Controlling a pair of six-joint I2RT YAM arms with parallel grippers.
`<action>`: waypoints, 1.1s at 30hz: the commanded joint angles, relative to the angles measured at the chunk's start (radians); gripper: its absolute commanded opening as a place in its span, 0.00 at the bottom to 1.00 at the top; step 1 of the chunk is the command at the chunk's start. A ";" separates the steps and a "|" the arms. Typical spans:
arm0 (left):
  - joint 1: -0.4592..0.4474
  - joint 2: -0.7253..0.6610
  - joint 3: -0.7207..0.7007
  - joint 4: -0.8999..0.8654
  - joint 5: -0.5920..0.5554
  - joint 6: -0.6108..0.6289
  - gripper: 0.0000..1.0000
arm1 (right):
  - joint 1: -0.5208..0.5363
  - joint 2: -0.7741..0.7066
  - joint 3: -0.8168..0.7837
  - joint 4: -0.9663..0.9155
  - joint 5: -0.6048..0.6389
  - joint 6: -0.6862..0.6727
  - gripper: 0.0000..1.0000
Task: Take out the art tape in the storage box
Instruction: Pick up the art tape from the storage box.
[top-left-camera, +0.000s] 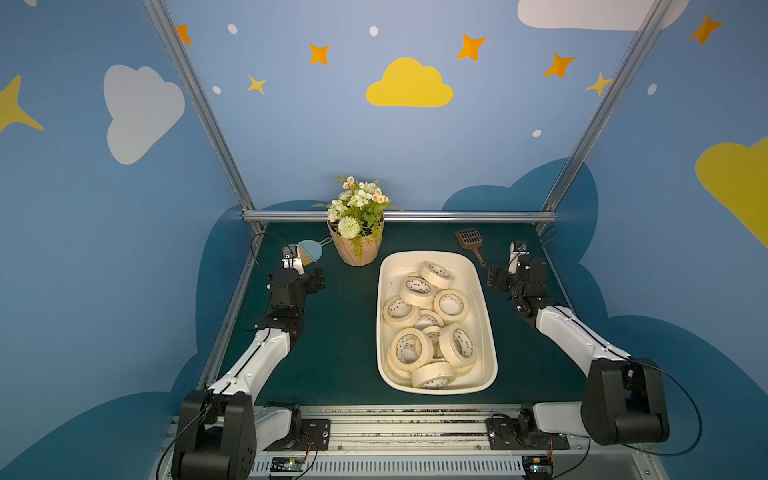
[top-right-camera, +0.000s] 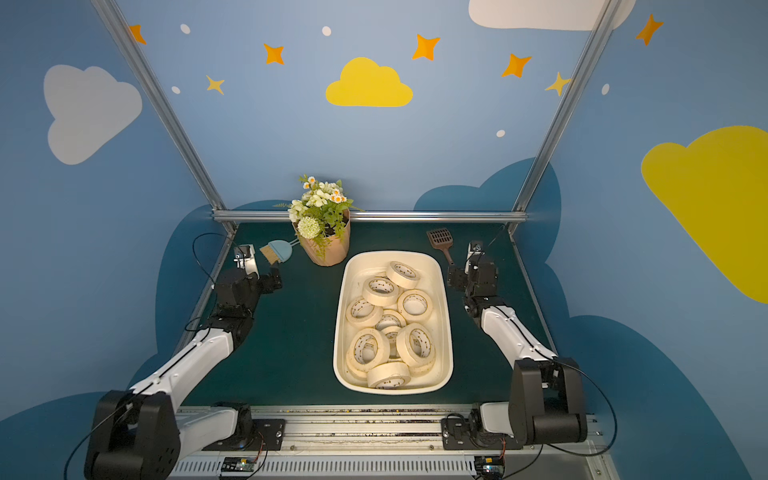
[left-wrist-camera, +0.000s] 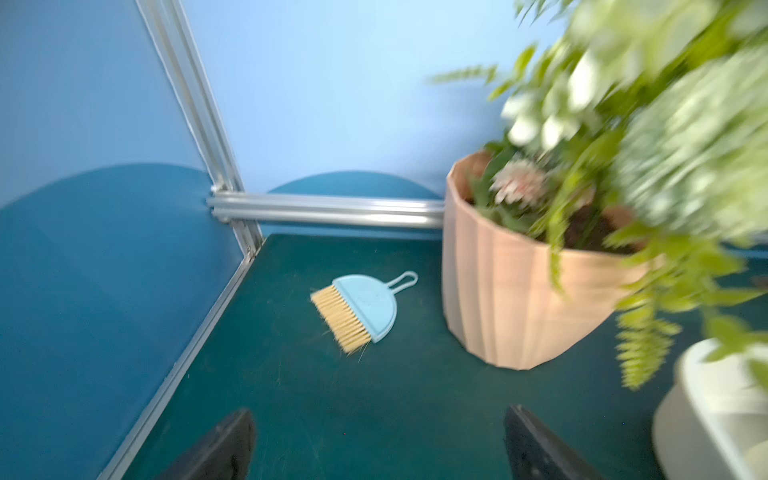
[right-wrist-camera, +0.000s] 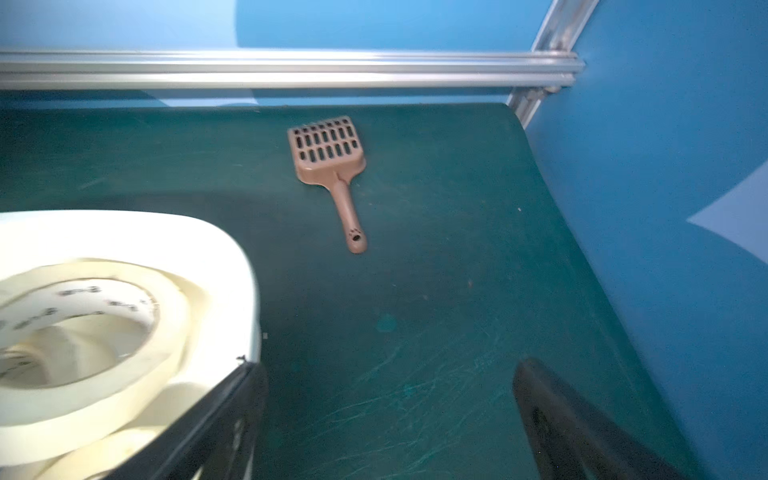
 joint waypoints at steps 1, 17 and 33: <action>-0.087 -0.047 0.126 -0.324 -0.052 0.001 0.96 | 0.055 -0.032 0.104 -0.351 -0.015 0.032 0.99; -0.499 0.423 0.723 -0.867 0.149 -0.256 0.80 | 0.238 0.101 0.449 -0.723 -0.245 0.153 0.98; -0.520 0.866 1.090 -1.089 0.238 -0.258 0.68 | 0.225 0.005 0.314 -0.700 -0.123 0.128 0.98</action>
